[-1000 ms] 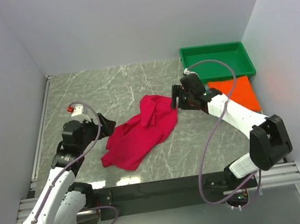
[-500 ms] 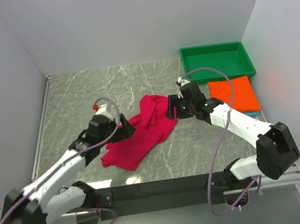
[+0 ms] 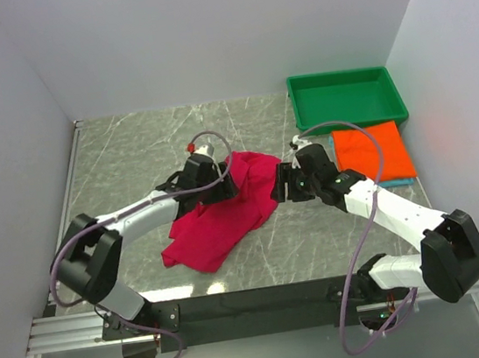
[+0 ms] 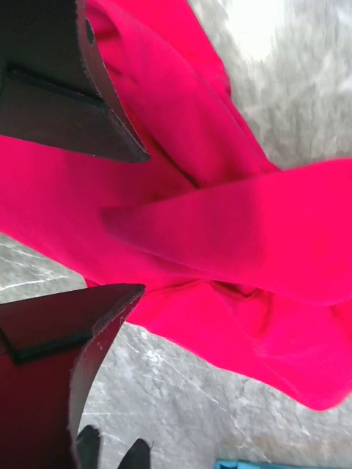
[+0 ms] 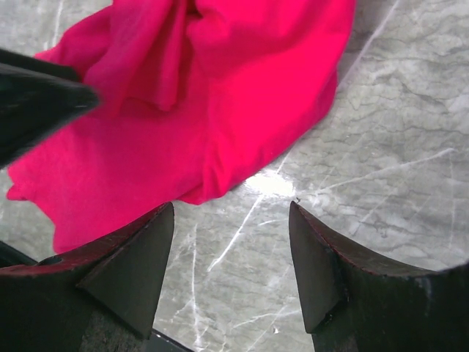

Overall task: Fold and stack the t-shirts
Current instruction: Flatten the tshirt out

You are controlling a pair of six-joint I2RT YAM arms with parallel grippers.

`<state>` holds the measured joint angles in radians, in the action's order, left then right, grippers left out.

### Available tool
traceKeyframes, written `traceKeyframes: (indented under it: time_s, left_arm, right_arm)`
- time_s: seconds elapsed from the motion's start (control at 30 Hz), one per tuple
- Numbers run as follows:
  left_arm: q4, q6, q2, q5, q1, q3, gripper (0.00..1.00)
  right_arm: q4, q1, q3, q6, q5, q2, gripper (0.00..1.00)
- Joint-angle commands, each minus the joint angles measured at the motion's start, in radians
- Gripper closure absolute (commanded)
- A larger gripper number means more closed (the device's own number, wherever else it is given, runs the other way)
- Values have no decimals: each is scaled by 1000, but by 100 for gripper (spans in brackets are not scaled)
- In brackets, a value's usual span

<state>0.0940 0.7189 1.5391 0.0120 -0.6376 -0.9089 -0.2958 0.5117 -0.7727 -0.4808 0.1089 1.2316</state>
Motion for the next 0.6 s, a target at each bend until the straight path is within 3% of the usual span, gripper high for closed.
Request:
traceKeyframes:
  time_s: [0.0, 0.1, 0.23, 0.33, 0.37, 0.57]
  left_arm:
    - [-16, -15, 61, -23, -27, -74, 29]
    - [-10, -10, 104, -27, -42, -96, 34]
    - [-17, -6, 125, -24, -51, -99, 52]
    - [-5, -15, 113, -15, -53, -114, 80]
    - [19, -22, 102, 14, -51, -122, 97]
    - [186, -133, -39, 189, -42, -263, 99]
  right_arm:
    - [44, 1, 15, -15, 23, -21, 30]
    - [60, -1, 19, -13, 41, -11, 29]
    - [78, -1, 21, -19, 78, 12, 29]
    - [75, 2, -2, -22, 126, 60, 27]
    - [73, 2, -8, -24, 147, 77, 27]
    - [67, 30, -85, -54, 195, 239, 22]
